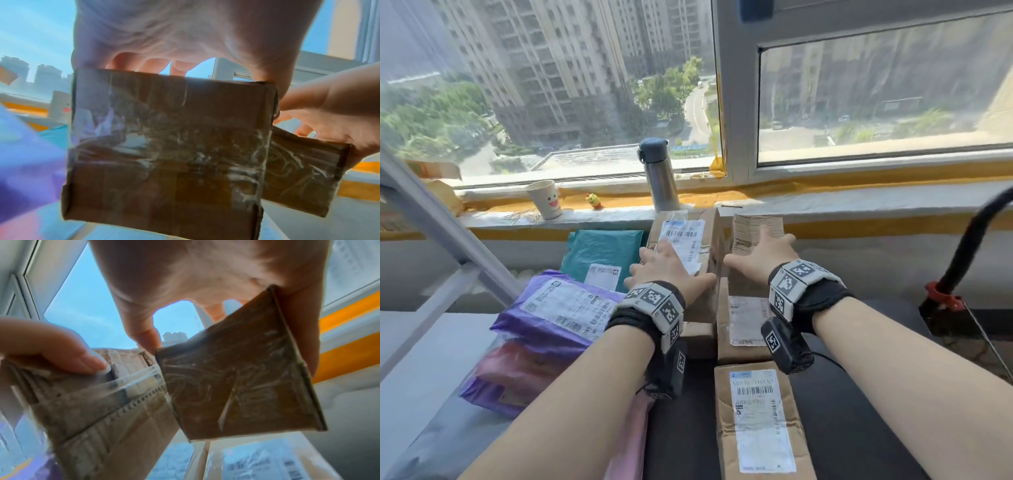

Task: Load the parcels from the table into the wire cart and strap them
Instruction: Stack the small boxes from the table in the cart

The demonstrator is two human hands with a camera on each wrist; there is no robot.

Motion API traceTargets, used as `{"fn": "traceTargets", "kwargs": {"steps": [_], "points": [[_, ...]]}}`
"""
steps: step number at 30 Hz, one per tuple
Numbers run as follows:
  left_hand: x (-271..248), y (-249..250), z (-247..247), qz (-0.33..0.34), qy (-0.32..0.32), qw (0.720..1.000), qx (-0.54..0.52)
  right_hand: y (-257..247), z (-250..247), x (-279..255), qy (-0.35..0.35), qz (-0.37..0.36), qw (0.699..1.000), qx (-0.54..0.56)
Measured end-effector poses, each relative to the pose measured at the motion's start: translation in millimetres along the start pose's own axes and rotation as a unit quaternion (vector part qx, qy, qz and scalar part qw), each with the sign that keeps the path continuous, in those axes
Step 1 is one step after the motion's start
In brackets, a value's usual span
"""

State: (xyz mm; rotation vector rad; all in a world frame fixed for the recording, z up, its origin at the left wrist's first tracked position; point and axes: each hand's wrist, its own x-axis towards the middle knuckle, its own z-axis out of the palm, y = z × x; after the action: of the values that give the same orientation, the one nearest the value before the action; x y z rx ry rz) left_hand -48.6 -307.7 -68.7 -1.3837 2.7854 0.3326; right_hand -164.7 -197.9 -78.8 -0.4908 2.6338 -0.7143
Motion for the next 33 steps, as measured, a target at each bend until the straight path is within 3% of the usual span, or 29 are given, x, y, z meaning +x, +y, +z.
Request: {"fn": "traceTargets", "kwargs": {"steps": [8,18,25,30,33], "points": [[-61.9,9.5,-24.2,0.146,0.013,0.988,-0.046,38.5,-42.2,-110.3,0.106,0.066,0.991,0.042],[-168.2,58.4,-9.8,0.302,-0.034,0.951,-0.051,117.6,-66.8,-241.0,0.206,0.155,0.962,0.090],[-234.2,116.5,4.2,0.355,-0.060,0.931,-0.063,190.9,-95.6,-295.2,0.268,0.192,0.932,0.152],[-303.6,184.0,27.4,0.373,-0.098,0.915,-0.116,271.8,-131.6,-340.2,0.332,0.241,0.893,0.185],[-348.3,223.3,42.7,0.389,-0.107,0.907,-0.120,322.2,-153.9,-366.0,0.334,0.274,0.880,0.198]]}}
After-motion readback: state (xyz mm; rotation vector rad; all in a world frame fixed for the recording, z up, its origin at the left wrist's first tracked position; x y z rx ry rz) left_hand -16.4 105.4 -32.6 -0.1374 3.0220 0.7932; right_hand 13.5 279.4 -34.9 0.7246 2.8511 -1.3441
